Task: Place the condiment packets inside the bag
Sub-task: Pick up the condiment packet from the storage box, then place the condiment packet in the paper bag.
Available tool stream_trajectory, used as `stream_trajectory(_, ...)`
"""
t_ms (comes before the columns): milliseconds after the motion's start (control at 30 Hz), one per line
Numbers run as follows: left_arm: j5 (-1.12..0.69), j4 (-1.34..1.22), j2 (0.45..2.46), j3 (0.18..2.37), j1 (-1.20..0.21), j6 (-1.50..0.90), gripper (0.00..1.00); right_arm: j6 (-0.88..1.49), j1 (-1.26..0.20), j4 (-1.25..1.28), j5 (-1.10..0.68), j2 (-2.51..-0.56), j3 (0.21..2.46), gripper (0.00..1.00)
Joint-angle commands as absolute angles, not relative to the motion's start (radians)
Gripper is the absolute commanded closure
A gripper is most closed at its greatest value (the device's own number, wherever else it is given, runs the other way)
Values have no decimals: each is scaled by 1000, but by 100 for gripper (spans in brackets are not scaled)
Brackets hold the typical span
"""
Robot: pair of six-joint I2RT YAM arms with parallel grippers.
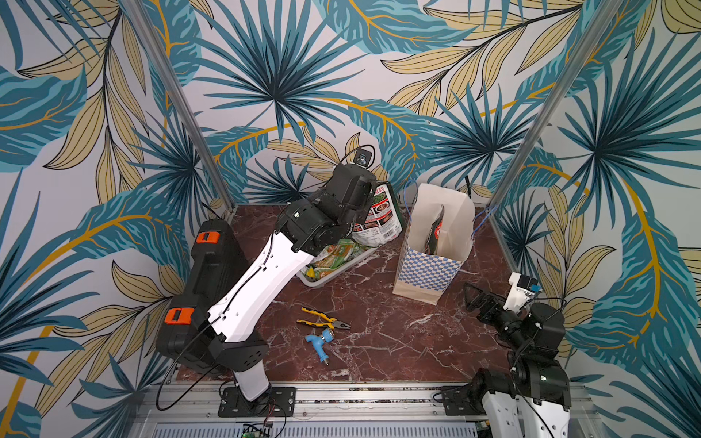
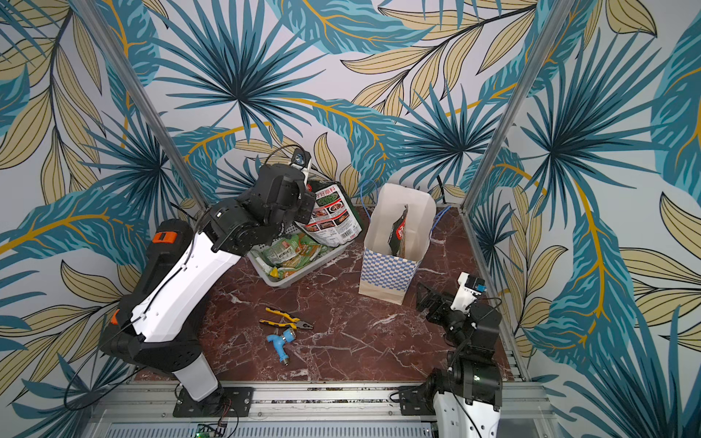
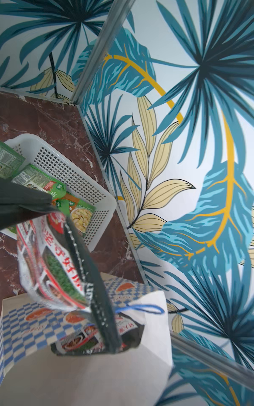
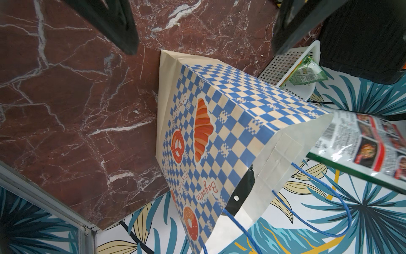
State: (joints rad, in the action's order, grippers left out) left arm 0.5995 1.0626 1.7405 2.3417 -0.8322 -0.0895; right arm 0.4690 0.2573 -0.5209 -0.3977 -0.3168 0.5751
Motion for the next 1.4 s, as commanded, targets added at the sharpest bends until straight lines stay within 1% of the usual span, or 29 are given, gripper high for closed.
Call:
stream_trajectory(0, 616, 1125, 1743, 2469, -872, -95, 100, 474, 259, -504, -406, -311, 558, 1)
stream_trajectory(233, 527, 1123, 1746, 2593, -958, -104, 100, 476, 260, -501, -406, -310, 558, 0)
stream_trajectory(367, 421, 1098, 1743, 2633, -969, -134, 100, 475, 259, -499, -405, -310, 558, 1)
stream_trajectory(567, 257, 963, 1747, 2637, -969, -190, 100, 477, 259, -497, -405, -312, 558, 0)
stream_trajectory(700, 190, 860, 1782, 2658, -971, -244, 100, 477, 259, -497, -402, -313, 558, 0)
stream_trajectory(1067, 136, 568, 1909, 2698, -971, -393, 100, 475, 259, -499, -397, -310, 563, 1)
stream_trajectory(1200, 129, 458, 1960, 2700, -969, -380, 100, 473, 259, -501, -399, -312, 564, 0)
stream_trajectory(1367, 138, 358, 2027, 2722, -967, -309, 100, 466, 259, -505, -415, -313, 577, 0)
